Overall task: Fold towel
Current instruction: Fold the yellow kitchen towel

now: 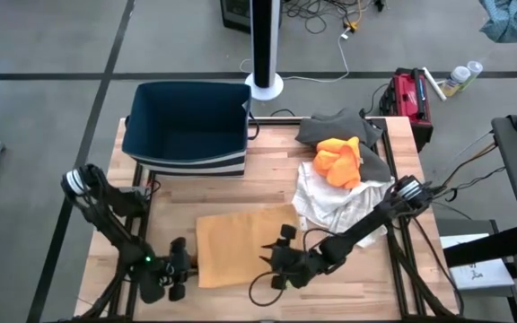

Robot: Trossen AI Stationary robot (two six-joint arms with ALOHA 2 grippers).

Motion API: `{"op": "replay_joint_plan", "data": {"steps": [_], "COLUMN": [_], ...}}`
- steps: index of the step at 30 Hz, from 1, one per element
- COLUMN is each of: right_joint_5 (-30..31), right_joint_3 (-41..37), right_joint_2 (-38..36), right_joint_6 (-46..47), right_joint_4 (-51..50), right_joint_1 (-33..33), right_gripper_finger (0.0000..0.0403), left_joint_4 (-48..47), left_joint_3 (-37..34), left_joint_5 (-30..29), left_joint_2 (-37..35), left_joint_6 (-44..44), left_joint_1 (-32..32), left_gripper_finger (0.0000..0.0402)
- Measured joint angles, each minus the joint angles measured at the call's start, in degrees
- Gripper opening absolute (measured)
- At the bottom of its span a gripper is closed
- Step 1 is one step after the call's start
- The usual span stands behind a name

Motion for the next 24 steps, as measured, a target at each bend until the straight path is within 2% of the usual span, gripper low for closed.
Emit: {"op": "replay_joint_plan", "data": {"steps": [5,9,14,19,24], "right_joint_5": [-0.19,-3.42,-8.19,-8.40,-9.45], "right_joint_3": [2.57,6.63,14.88,23.46,26.46], "right_joint_2": [1.98,5.43,13.71,21.50,23.77], "right_joint_6": [-6.20,-6.64,-8.43,-10.67,-8.41], "right_joint_4": [5.53,5.72,5.89,5.27,2.15], "right_joint_1": [-1.74,-3.24,-4.14,-4.77,-5.77], "right_gripper_finger": [0.0122,0.0117,0.0114,0.0121,0.0126], "left_joint_4": [0.45,-0.26,0.56,0.60,0.92], "left_joint_3": [1.10,2.91,5.84,6.64,6.59], "left_joint_5": [-2.10,0.12,2.87,2.74,3.85], "left_joint_2": [1.93,1.16,0.90,1.07,1.74], "left_joint_6": [1.29,4.92,9.38,10.80,9.37], "left_joint_1": [0.19,-0.49,-0.89,-0.90,-0.90], "left_gripper_finger": [0.0068,0.0072,0.0076,0.0075,0.0076]}}
